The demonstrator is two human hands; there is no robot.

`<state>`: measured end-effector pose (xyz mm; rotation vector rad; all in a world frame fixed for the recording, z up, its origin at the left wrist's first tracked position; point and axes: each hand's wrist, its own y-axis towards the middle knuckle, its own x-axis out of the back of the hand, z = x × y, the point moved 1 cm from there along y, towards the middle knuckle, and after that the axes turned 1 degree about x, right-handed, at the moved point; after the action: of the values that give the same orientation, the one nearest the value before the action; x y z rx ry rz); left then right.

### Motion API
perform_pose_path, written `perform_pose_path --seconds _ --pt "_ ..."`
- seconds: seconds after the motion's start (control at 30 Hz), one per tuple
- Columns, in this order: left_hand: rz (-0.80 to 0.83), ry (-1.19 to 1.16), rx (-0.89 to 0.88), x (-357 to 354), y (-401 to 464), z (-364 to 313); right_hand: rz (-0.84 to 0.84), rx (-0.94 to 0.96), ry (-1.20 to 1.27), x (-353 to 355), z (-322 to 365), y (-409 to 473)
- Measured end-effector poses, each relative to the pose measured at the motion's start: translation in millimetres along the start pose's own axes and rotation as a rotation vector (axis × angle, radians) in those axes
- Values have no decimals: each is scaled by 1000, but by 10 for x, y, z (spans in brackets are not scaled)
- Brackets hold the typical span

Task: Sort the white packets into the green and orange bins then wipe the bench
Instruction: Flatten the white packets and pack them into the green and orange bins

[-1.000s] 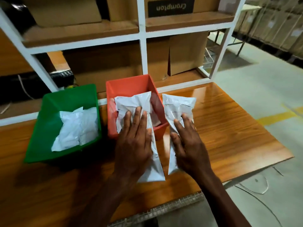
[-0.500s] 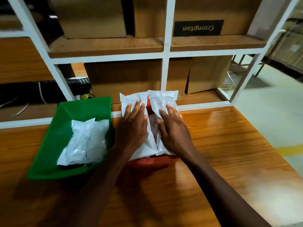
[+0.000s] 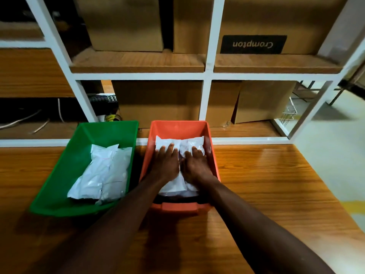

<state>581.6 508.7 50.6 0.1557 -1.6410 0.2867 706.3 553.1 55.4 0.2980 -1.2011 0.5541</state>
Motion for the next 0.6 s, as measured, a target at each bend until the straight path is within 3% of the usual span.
perform_pose_path --seconds 0.17,0.3,0.37,0.47,0.6 --pt "200 51 50 -276 19 115 256 -53 25 -98 -1 -8" --pt "235 83 60 -240 22 77 309 10 162 51 4 -123" --pt "216 25 41 -156 22 77 292 44 62 87 8 -48" --pt "83 -115 1 112 -32 74 166 87 -64 191 61 38" --pt "-180 -226 -7 483 -331 46 -191 241 -28 391 126 -150"
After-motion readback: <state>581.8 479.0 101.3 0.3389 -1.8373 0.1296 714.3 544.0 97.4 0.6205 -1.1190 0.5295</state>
